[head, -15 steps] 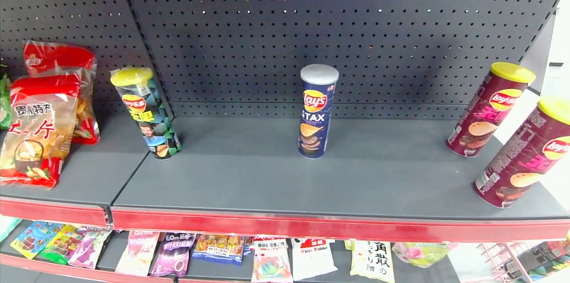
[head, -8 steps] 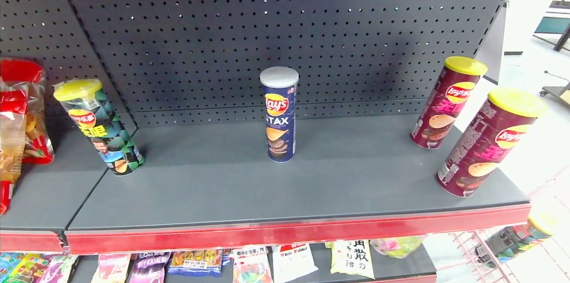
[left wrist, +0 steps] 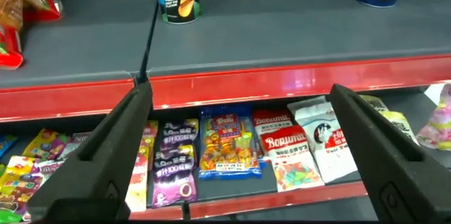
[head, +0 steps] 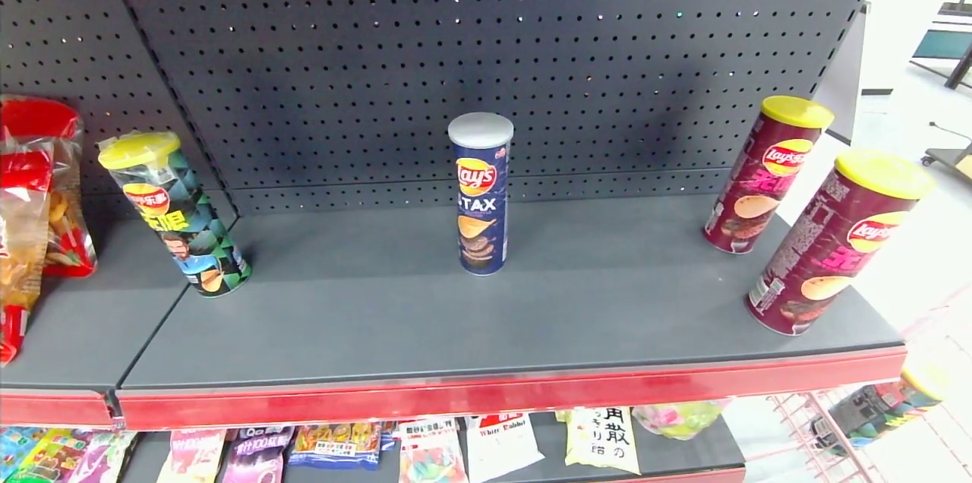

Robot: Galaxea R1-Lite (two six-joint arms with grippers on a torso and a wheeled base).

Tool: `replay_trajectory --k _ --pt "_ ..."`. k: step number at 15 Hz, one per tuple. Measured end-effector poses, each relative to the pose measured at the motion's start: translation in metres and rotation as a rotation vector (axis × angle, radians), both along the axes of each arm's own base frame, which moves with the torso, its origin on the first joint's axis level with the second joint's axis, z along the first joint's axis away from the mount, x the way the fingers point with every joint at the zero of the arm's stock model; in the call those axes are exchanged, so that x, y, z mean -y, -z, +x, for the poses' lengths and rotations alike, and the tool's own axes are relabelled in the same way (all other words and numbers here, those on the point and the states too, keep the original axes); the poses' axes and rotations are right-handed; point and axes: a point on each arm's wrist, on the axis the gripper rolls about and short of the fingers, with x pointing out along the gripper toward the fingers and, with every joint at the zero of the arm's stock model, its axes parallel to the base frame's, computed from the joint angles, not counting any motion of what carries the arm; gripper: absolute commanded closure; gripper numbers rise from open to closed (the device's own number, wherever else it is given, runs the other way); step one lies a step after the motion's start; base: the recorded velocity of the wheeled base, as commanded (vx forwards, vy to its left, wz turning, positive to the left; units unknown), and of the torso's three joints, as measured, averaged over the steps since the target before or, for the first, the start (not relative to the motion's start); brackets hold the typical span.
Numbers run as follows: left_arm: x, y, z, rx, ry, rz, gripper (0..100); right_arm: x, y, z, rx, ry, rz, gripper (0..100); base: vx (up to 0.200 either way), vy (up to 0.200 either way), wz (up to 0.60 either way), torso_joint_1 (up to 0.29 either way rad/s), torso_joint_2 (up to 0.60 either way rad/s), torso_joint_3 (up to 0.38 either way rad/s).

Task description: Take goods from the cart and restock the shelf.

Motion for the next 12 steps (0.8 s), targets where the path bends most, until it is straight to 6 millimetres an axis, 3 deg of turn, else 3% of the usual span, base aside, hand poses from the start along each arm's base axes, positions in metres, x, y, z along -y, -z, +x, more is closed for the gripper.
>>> replay_trajectory --k 7,8,10,12 --pt "0.000 -0.005 0.001 -0.005 0.037 0.034 0 0.004 0.009 0.001 -0.009 -0.032 -0.030 100 0.000 0.000 0.00 0.000 0.00 0.000" --pt "0.000 -0.015 -0.001 0.013 0.051 0.027 0 0.005 0.009 0.001 -0.004 -0.043 -0.028 100 0.000 0.000 0.00 0.000 0.00 0.000" --pt "0.001 -0.054 0.000 0.038 0.116 -0.003 0 0.004 0.008 0.002 -0.017 -0.073 -0.020 100 0.000 0.000 0.00 0.000 0.00 0.000" --pt "0.004 -0.092 0.014 -0.002 0.269 0.004 0 0.004 -0.001 0.005 -0.017 -0.101 -0.013 100 0.000 0.000 0.00 0.000 0.00 0.000"
